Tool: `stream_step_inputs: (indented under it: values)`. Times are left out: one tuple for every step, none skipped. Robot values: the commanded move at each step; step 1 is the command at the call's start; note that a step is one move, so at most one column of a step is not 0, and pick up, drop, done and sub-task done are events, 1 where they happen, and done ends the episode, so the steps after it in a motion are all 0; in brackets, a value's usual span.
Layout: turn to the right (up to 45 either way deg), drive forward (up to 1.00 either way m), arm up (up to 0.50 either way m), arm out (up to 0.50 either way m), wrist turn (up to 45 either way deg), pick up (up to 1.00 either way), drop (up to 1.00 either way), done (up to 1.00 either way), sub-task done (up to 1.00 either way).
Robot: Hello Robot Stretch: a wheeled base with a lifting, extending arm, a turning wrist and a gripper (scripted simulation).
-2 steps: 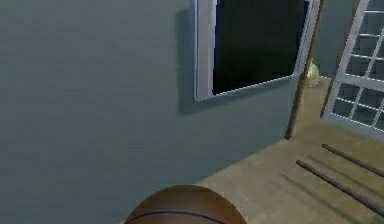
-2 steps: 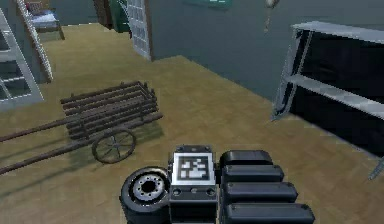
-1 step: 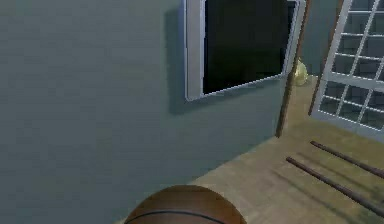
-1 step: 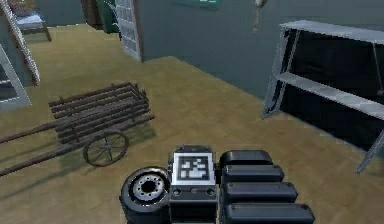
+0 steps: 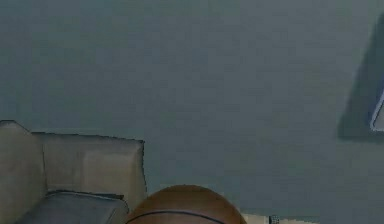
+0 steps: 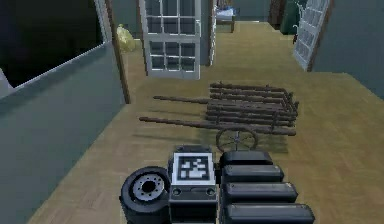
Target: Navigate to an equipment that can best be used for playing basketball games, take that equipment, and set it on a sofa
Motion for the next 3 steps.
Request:
stream_step_inputs:
  values:
    - [-24.0,0.0,0.0,0.0,0.0,0.0,0.0,0.0,0.0]
    - [45.0,0.0,0.0,0.0,0.0,0.0,0.0,0.0,0.0]
    - [18.0,0.0,0.0,0.0,0.0,0.0,0.0,0.0,0.0]
